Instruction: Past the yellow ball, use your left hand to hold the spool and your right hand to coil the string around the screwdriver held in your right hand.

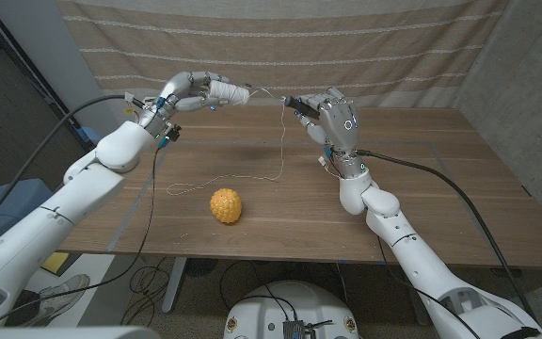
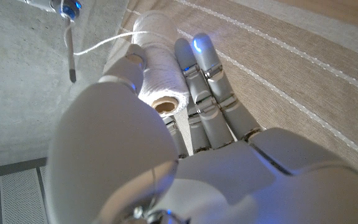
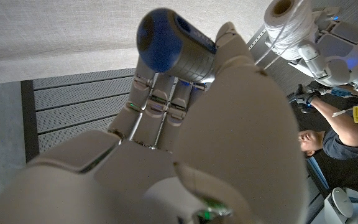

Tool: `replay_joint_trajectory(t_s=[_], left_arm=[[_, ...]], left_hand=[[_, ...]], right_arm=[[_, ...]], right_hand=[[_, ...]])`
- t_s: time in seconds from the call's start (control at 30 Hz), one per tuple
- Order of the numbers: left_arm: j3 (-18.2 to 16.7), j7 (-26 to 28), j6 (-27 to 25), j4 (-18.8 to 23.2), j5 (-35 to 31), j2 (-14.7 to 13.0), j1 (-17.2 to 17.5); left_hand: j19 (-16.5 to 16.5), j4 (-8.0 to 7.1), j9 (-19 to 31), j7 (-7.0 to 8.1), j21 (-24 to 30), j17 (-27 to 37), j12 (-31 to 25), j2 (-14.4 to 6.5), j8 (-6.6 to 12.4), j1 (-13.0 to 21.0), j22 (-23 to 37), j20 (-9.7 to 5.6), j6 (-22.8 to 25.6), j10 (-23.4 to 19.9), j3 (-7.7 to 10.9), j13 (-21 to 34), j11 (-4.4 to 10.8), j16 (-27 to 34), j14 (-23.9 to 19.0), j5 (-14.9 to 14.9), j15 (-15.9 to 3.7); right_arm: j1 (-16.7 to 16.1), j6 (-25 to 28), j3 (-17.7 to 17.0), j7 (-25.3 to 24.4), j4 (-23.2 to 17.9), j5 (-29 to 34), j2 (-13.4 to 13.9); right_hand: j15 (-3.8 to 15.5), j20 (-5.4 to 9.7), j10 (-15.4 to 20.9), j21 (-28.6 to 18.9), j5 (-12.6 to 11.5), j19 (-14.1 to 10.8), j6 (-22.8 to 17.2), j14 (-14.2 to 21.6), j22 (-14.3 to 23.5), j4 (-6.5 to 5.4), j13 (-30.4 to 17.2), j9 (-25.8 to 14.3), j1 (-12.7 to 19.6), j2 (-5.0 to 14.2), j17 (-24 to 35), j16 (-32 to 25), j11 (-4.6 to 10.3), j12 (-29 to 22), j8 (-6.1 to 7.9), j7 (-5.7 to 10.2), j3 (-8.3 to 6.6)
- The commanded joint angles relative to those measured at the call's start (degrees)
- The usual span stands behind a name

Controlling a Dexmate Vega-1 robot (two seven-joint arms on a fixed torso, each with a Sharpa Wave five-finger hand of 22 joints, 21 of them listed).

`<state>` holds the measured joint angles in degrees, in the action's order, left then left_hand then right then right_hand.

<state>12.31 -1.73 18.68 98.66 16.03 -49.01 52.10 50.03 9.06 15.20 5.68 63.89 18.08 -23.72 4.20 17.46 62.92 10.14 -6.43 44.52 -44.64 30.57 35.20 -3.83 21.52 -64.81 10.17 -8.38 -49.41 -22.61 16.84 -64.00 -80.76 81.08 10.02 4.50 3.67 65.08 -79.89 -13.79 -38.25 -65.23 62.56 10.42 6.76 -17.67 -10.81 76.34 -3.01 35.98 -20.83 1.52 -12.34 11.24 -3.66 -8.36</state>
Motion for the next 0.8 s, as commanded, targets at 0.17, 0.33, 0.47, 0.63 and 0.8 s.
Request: replay_joint_trajectory(t_s=[0.17,0.33,0.47,0.63,0.8], left_arm=[[4.41,-7.22,4.38,0.22,2.16,-1.16,-0.53],[4.26,-9.37,6.76,2.36,3.00,-2.03,-0.12],[3.84,-9.64,8.31,3.56,2.90,-2.16,0.39],[2.59,-7.55,9.71,5.07,0.04,-2.10,1.32],[1.76,-6.12,10.66,5.83,-1.90,-1.56,1.45]], left_hand=[[-0.37,-0.02,0.19,-9.21,0.24,0.17,-0.12,-11.08,-0.21,11.33,-0.04,-4.91,9.68,-6.93,0.35,0.45,6.19,-0.30,-3.87,0.19,-4.58],[-0.40,0.01,0.24,-9.20,0.29,0.21,-0.11,-11.06,-0.24,11.36,-0.05,-4.90,9.69,-7.08,0.35,0.54,6.17,-0.31,-3.88,0.19,-4.61],[-0.41,0.02,0.24,-9.22,0.32,0.29,-0.06,-11.06,-0.25,11.37,-0.05,-4.90,9.78,-7.03,0.36,0.61,6.22,-0.25,-3.96,0.18,-4.61],[-0.44,-0.01,0.29,-9.17,0.36,0.26,0.04,-11.08,-0.29,11.35,-0.05,-4.89,9.75,-7.01,0.36,0.64,6.27,-0.33,-3.91,0.18,-4.59],[-0.49,-0.05,0.33,-9.16,0.41,0.34,0.07,-11.10,-0.36,11.30,-0.05,-4.89,9.75,-7.02,0.36,0.82,6.26,-0.32,-3.93,0.17,-4.57]], right_arm=[[4.10,9.25,6.39,0.00,4.70,-6.24,2.89],[6.46,14.51,11.36,0.00,7.38,-12.36,6.00],[8.23,17.98,15.26,0.00,8.73,-16.86,8.30],[9.69,20.50,18.53,0.00,10.27,-20.75,10.06],[10.17,21.17,19.88,0.00,10.85,-21.66,10.85]], right_hand=[[7.55,8.50,0.30,-0.29,-0.30,0.47,-6.31,7.02,0.14,-0.17,-0.27,-0.26,9.11,8.13,0.27,0.01,0.31,0.19,0.26,5.65,-0.22],[7.59,8.50,0.25,-0.32,-0.32,0.48,-6.25,7.00,0.14,-0.15,-0.25,-0.26,9.17,8.13,0.27,0.03,0.26,0.22,0.23,5.56,-0.21],[7.57,8.48,0.35,-0.34,-0.34,0.51,-6.26,6.99,0.13,-0.17,-0.26,-0.26,9.15,8.11,0.27,0.06,0.18,0.19,0.23,5.56,-0.16],[7.57,8.48,0.43,-0.37,-0.37,0.53,-6.26,7.16,0.13,-0.23,-0.31,-0.26,9.16,8.23,0.31,-0.02,0.14,0.14,0.22,5.52,-0.15],[7.57,8.47,0.46,-0.40,-0.38,0.57,-6.27,7.14,0.12,-0.22,-0.30,-0.26,9.20,8.19,0.31,0.02,0.09,0.15,0.22,5.36,-0.10]])
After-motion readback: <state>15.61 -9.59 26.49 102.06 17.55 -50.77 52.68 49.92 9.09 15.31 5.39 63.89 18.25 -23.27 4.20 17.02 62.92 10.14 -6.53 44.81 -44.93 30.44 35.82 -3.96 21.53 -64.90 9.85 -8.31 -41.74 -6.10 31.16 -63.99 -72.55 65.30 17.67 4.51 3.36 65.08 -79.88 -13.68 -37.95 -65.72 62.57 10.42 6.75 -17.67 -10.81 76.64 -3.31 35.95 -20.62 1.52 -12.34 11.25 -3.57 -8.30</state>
